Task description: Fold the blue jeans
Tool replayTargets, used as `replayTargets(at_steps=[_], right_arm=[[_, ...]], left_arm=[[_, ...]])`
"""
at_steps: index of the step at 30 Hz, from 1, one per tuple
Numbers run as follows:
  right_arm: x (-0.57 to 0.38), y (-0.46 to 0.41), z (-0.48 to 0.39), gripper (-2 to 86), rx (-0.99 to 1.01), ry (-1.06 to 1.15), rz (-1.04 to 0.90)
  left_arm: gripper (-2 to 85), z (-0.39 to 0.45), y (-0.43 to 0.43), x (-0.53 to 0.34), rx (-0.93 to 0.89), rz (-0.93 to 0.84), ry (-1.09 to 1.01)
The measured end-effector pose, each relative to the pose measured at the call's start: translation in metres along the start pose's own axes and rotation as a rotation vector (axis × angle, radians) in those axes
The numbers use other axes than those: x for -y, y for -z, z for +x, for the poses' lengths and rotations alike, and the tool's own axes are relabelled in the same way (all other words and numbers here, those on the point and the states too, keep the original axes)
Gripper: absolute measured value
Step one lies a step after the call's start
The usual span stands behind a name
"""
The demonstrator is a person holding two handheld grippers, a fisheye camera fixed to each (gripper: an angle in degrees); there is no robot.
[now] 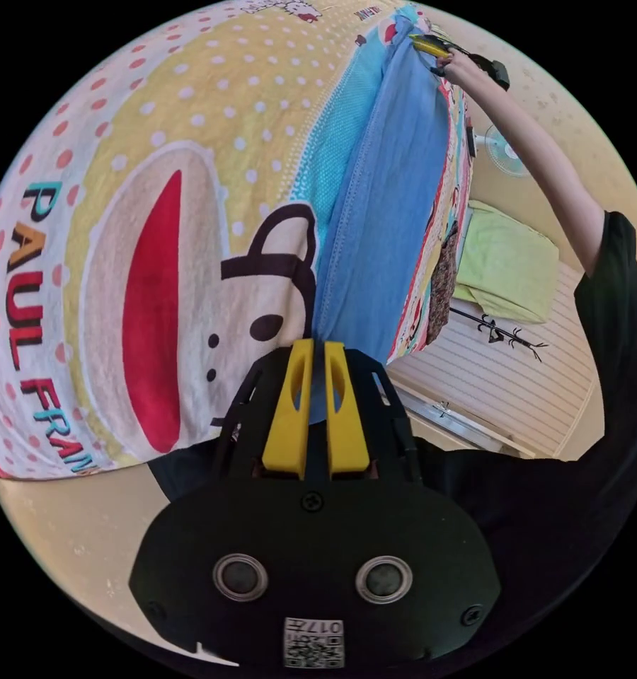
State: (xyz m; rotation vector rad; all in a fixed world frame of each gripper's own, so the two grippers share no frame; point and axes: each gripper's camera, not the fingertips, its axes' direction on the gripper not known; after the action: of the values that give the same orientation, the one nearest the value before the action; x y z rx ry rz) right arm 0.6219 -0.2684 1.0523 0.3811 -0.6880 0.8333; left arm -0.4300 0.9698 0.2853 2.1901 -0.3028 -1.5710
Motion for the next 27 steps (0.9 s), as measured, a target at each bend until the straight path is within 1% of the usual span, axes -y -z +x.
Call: replayTargets(at_steps=[2,4,7,9,11,12,13,14,15,17,18,20,22,24,26,27], right_arm=[[-0.016,0.018,-0.006,4.2,0.052,-0.022,0.120],[-0.028,0.029,-0.015,3.8,0.081,-0.015,0.174],[-0.042,0.038,-0.031,3.6,0.202,0.045,0.218],[-0.042,0.029,-0.043,3.8,0.190,0.105,0.165],[-0.041,0.010,-0.043,4.3,0.115,0.110,0.034],[-0.043,0.010,-0.039,4.4,0.128,0.104,0.019],[-0.052,0.018,-0.030,5.1,0.191,0.102,0.033],[-0.066,0.035,-0.019,5.8,0.265,0.122,0.069],[-0.074,0.044,-0.014,6.2,0.293,0.138,0.080],[-0.111,0.070,0.012,8.6,0.323,0.184,0.019],[-0.122,0.076,0.021,9.4,0.318,0.182,-0.005],[-0.178,0.096,0.063,11.4,0.298,0.153,-0.071],[-0.225,0.106,0.099,12.0,0.324,0.100,-0.127],[-0.273,0.113,0.133,12.6,0.376,0.021,-0.168],[-0.337,0.116,0.175,13.1,0.497,-0.097,-0.220],[-0.351,0.116,0.183,12.9,0.535,-0.125,-0.221]], left_arm=[[0.7,-0.003,-0.001,-0.009,-0.055,-0.005,0.008],[0.2,-0.004,-0.001,-0.017,-0.102,-0.016,-0.005],[0.1,-0.005,-0.003,-0.033,-0.149,-0.034,-0.017],[0.5,-0.011,-0.006,-0.041,-0.160,-0.046,-0.007],[2.7,-0.023,-0.015,-0.043,-0.171,-0.141,0.014],[3.9,-0.025,-0.015,-0.043,-0.167,-0.157,0.012],[5.7,-0.029,-0.011,-0.044,-0.163,-0.167,0.001],[7.1,-0.032,-0.002,-0.044,-0.175,-0.146,-0.016],[7.5,-0.033,0.005,-0.044,-0.189,-0.123,-0.027],[9.3,-0.039,0.034,-0.036,-0.258,0.001,-0.067],[9.9,-0.041,0.040,-0.031,-0.270,0.027,-0.075],[13.2,-0.044,0.057,-0.004,-0.286,0.072,-0.114],[14.3,-0.040,0.064,0.022,-0.286,0.078,-0.164],[14.0,-0.034,0.066,0.047,-0.295,0.065,-0.202],[13.5,-0.027,0.064,0.075,-0.330,0.056,-0.241],[13.5,-0.026,0.063,0.081,-0.341,0.054,-0.245]])
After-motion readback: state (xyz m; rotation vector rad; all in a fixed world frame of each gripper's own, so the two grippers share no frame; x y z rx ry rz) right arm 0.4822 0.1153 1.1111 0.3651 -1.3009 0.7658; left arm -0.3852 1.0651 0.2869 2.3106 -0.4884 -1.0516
